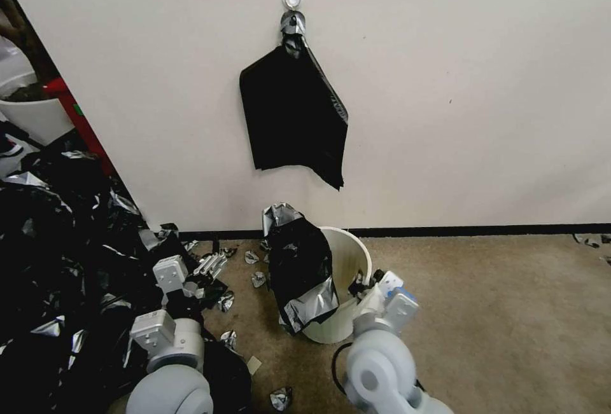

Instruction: Place a trash bag onto the trash bin.

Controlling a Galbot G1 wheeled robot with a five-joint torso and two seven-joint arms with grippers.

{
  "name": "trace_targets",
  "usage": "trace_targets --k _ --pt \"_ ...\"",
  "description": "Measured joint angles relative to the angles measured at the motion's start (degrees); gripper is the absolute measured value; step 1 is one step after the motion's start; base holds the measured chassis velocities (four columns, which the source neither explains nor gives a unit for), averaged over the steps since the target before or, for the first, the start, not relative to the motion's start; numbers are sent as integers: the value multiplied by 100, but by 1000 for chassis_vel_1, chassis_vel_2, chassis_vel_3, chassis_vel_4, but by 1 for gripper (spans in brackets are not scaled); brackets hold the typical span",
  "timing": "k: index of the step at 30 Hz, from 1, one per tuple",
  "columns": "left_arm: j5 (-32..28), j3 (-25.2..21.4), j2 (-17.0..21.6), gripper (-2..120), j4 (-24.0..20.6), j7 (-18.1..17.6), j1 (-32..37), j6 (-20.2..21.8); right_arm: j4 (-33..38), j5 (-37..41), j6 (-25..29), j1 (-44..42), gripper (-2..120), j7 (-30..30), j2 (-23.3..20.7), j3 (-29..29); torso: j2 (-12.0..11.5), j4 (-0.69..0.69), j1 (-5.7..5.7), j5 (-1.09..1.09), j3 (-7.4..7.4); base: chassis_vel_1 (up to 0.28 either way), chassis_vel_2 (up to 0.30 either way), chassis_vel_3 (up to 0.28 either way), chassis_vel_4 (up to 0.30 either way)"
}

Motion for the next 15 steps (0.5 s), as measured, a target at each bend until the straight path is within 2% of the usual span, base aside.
trace_targets --k 1,2,4,6,7,8,10,12,15 --pt "0 0 0 100 0 0 0 0 0 0 0 0 52 0 0 0 0 0 0 0 0 0 0 0 0" --pt "0 -7 4 100 14 -2 -4 -1 65 0 -54 -11 56 -267 -91 18 0 0 0 0 0 0 0 0 0" --pt "-5 -19 4 100 63 -3 -54 -2 28 50 -418 54 67 -1074 -304 72 0 2 0 0 0 0 0 0 0" --pt "-6 -21 3 100 75 -3 -73 -2 -29 48 -527 83 69 -1235 -338 81 0 1 0 0 0 0 0 0 0" --pt "-12 -22 2 100 111 -3 -117 1 -240 -16 -734 181 76 -1473 -369 81 0 1 0 0 0 0 0 0 0" --pt "-18 -31 2 100 155 -3 -156 3 -441 -86 -845 277 81 -1556 -360 70 0 1 0 1 1 0 0 0 0" --pt "-22 -40 2 100 177 -2 -173 4 -534 -103 -907 323 82 -1573 -347 62 0 1 0 0 1 0 0 0 0" --pt "-73 -88 13 100 277 1 -219 5 -896 -102 -1165 491 95 -1585 -273 24 0 1 0 0 1 0 0 0 0" --pt "-117 -113 27 100 351 5 -248 5 -1091 -25 -1216 576 99 -1583 -228 -4 0 1 0 0 1 0 0 0 0"
